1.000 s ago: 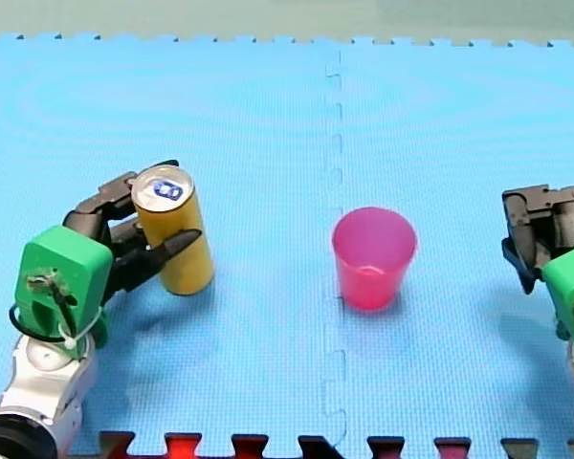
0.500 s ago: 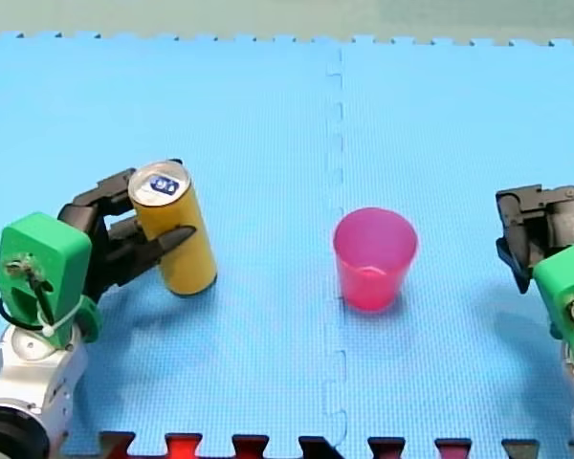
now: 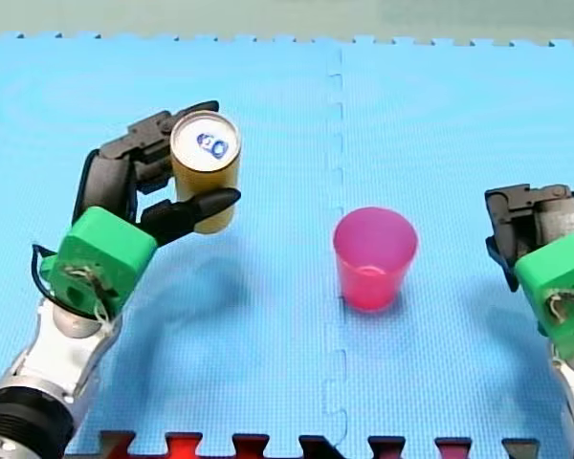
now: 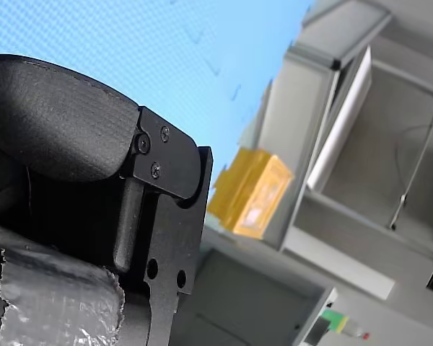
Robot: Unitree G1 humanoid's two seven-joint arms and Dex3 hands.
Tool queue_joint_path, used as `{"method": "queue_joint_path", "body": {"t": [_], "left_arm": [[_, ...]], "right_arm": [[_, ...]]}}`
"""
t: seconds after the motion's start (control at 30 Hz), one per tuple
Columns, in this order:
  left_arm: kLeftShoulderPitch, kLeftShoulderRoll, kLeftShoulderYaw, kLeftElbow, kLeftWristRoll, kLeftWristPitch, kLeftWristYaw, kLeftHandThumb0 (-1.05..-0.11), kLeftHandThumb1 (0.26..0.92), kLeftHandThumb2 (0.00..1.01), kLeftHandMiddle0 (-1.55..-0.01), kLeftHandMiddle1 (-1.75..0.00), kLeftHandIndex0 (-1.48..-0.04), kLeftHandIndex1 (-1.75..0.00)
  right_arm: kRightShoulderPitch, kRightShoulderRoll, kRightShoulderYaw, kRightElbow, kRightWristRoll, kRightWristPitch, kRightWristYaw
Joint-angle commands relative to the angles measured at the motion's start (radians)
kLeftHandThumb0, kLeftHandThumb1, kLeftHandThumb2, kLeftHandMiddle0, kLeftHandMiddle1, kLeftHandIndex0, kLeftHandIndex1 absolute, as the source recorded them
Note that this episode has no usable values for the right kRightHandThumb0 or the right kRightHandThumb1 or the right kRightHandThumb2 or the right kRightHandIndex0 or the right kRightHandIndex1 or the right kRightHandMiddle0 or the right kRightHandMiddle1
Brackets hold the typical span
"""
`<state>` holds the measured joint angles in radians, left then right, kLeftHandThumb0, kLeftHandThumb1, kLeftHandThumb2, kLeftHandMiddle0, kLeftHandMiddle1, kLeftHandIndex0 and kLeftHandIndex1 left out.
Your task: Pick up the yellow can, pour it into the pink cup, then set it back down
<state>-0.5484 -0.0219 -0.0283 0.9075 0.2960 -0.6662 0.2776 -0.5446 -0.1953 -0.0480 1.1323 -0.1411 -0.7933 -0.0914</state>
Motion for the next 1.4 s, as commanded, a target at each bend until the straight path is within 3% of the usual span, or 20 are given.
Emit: {"method": "queue_joint_path", "body": {"t": [0.0,0.3,0.5,0.87,1.0,1.23,1.37], "left_arm": [[-0.010,0.018,-0.033,-0.023,0.049,0.026,0.046,-0.372,0.767,0.00,-1.34,-0.02,-1.22,-0.01],[-0.015,0.034,-0.124,-0.099,0.173,0.130,0.150,-0.450,0.776,0.00,-1.29,0.00,-1.18,0.00],[-0.035,0.039,-0.175,-0.106,0.228,0.156,0.206,-0.458,0.776,0.00,-1.31,-0.01,-1.20,-0.01],[-0.138,0.046,-0.278,0.021,0.334,0.127,0.358,-0.464,0.776,0.00,-1.33,-0.01,-1.22,-0.01],[-0.176,0.033,-0.303,0.072,0.344,0.121,0.395,-0.469,0.780,0.00,-1.35,-0.02,-1.23,0.00],[-0.225,0.033,-0.337,0.117,0.354,0.096,0.421,-0.453,0.773,0.00,-1.36,-0.02,-1.23,0.00],[-0.243,0.030,-0.354,0.139,0.359,0.088,0.429,-0.426,0.771,0.00,-1.36,-0.02,-1.22,0.00]], "right_arm": [[-0.004,0.002,0.001,-0.002,0.000,0.007,-0.007],[0.002,0.015,0.006,-0.018,0.001,0.037,-0.020],[0.005,0.022,0.009,-0.025,-0.002,0.048,-0.030],[0.009,0.034,0.011,-0.037,0.004,0.078,-0.037],[0.012,0.040,0.008,-0.040,0.012,0.084,-0.031],[0.013,0.047,-0.004,-0.032,0.038,0.075,-0.002],[0.014,0.044,-0.003,-0.025,0.033,0.066,-0.007]]}}
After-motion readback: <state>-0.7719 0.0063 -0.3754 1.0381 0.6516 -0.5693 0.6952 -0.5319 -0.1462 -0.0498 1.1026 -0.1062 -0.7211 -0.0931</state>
